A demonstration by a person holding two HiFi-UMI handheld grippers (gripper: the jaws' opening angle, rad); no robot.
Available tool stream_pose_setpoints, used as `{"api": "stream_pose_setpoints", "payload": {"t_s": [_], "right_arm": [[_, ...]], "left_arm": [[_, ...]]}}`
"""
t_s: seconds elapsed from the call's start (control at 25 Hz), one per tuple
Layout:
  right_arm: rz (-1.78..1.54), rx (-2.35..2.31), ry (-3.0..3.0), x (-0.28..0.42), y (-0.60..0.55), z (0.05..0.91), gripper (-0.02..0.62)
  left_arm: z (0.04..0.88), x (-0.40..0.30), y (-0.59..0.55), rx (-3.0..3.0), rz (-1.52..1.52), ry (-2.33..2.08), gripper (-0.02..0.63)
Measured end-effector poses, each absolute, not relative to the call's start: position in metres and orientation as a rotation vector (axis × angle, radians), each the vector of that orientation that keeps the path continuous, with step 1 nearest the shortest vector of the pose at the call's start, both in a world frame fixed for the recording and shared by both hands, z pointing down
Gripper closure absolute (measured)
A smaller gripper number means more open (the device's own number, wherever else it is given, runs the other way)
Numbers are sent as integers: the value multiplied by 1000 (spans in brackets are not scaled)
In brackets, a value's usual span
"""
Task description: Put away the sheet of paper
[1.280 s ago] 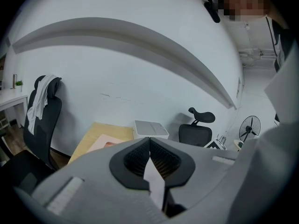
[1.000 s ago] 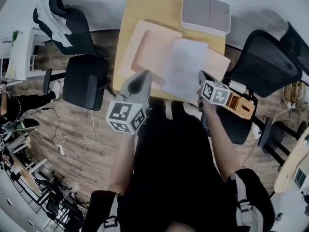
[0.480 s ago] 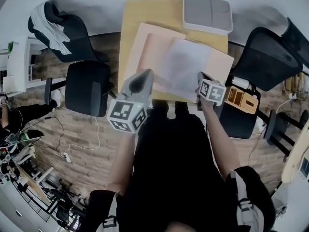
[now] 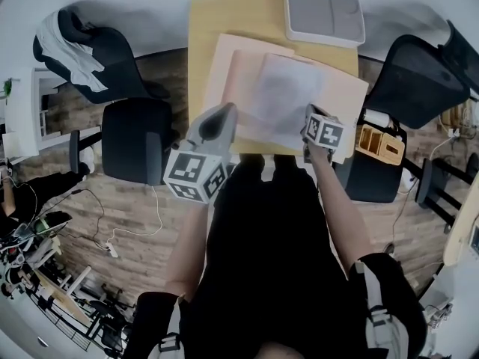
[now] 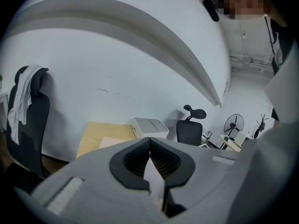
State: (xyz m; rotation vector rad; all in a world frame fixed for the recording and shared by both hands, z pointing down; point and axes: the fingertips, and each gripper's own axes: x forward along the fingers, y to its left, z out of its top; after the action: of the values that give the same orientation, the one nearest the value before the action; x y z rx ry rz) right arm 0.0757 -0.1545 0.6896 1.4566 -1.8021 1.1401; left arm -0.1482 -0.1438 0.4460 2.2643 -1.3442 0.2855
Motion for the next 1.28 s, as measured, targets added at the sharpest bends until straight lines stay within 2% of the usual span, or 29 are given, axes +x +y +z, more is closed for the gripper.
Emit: {"api": "stream_pose_setpoints", "payload": {"t_s": [0.44, 1.28], "right_arm": [[1218, 1570, -1720, 60, -176, 699, 594], [1287, 1467, -1760, -26, -180, 712, 592]], "left_arm": [[450, -172, -158, 2308, 299, -1273, 597], [452, -194, -175, 2365, 308, -1192, 597]]}}
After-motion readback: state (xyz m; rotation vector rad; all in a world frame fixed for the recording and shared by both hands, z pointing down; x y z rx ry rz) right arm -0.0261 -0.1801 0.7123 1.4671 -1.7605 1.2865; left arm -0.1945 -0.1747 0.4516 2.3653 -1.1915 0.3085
